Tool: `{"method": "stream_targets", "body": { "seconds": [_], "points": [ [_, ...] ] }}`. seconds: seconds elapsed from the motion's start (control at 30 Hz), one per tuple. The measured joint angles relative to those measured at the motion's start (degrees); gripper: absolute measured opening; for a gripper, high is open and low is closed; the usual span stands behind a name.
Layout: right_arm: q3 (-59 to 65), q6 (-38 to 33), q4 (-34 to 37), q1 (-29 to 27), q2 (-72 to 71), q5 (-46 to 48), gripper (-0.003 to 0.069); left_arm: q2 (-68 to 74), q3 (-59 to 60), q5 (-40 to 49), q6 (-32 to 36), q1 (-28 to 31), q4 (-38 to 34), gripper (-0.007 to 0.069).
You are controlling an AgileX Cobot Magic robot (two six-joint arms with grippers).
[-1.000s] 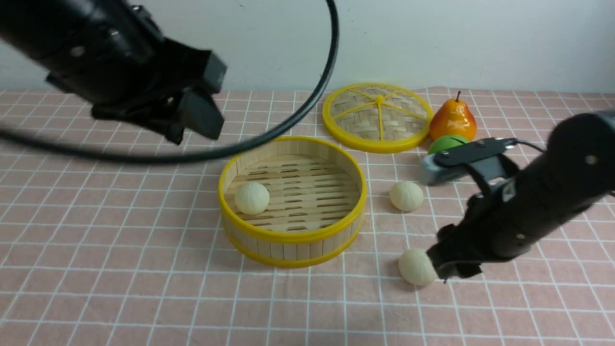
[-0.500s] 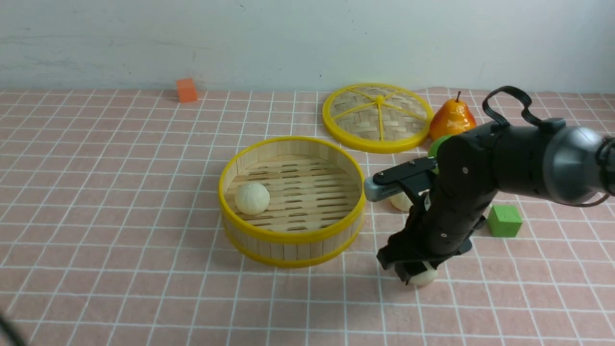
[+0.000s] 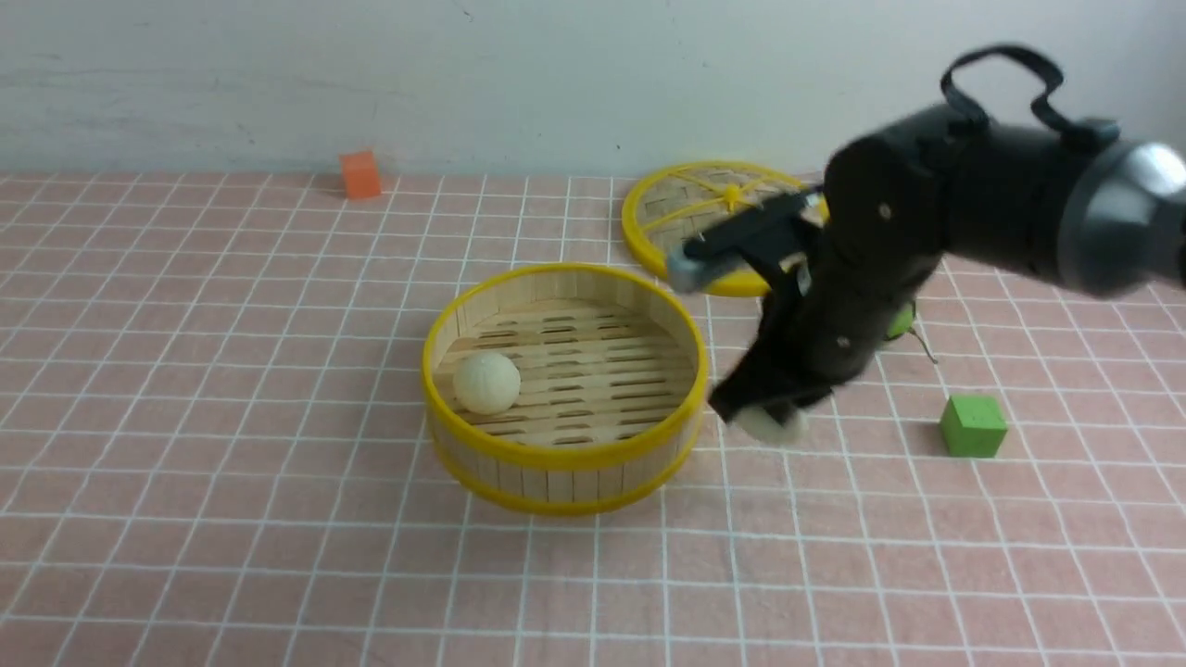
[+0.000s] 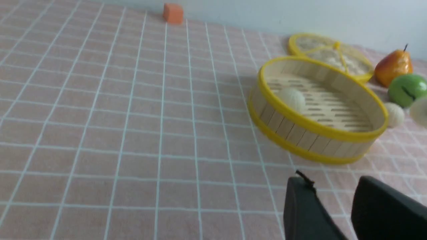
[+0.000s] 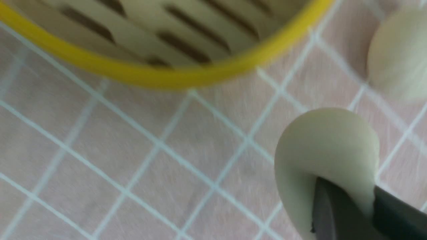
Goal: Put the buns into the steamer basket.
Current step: Use the right arm to put the steamed stuffed bun into the steamer
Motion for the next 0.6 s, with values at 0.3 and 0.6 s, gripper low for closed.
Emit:
{"method": "stream_targets", "body": {
  "seconds": [0.3, 0.6],
  "points": [
    [-18.54, -9.04, 5.90, 4.32, 11.95, -4.75, 0.0016, 12.61, -0.80, -2.31, 1.33, 0.00, -3.82, 0.0213],
    [-22.77, -9.64, 5.80, 4.43, 23.59, -4.79, 0.0161, 13.09, -0.90, -2.30, 1.33, 0.00, -2.93, 0.0142]
  ]
}}
